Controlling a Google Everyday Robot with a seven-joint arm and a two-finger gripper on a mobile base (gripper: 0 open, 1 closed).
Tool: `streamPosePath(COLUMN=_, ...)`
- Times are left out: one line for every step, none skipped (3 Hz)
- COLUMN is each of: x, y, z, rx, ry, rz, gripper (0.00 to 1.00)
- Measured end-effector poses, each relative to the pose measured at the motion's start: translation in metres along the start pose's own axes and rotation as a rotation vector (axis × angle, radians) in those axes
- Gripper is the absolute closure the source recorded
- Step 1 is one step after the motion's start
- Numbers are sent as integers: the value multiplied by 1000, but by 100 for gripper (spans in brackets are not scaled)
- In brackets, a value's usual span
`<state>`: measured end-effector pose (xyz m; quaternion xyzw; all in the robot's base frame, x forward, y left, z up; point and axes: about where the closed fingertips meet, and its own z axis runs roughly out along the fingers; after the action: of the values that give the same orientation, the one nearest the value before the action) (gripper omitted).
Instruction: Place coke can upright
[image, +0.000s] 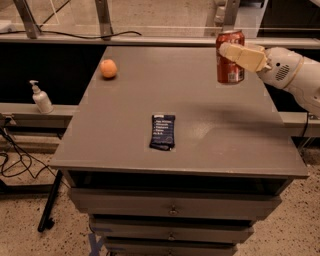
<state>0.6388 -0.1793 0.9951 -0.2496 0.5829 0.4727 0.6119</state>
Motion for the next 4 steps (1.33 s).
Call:
streamPosePath(x=2, y=0, z=-11, rx=-28, ry=-25, rz=-80, gripper=100)
streamPosePath(x=4, y=1, z=-23, rx=-87, ry=-10, rz=-172, gripper=100)
streamPosePath(x=4, y=1, z=-22, rx=-87, ry=-10, rz=-172, gripper=100)
streamPosePath(x=7, y=-2, z=-23, rx=-132, ry=8, rz=-242, gripper=100)
